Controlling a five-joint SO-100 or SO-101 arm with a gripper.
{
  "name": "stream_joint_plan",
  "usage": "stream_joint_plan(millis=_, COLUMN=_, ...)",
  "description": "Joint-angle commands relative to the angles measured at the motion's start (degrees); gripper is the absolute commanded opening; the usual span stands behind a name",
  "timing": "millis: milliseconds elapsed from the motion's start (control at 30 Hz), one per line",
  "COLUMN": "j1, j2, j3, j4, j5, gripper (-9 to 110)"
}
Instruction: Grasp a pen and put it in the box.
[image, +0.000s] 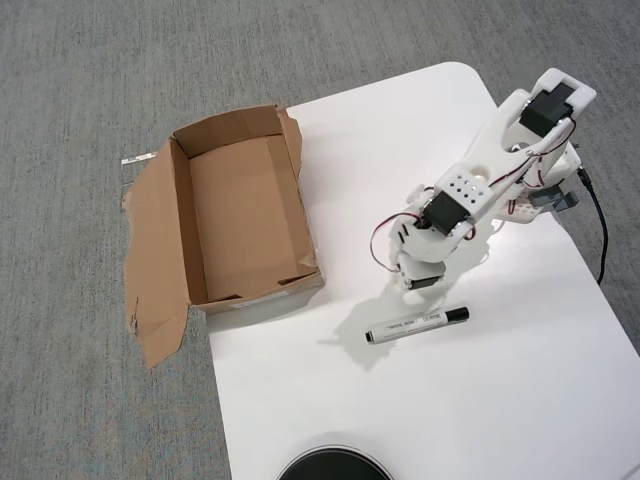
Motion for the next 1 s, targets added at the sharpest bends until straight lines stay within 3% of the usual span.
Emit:
stream_joint_plan(millis=0, j1=-2.68, j2=-1.41, j3=-1.19, j4=-0.44, j5=0.22, gripper=0)
stream_joint_plan(millis=800, j1=-10.59, j2=-4.75, j3=-6.81, j4=-0.7, j5=0.48, gripper=0)
stream_joint_plan(millis=967, j1=-10.59, j2=-4.83, j3=-6.9, j4=-0.7, j5=5.32, gripper=0)
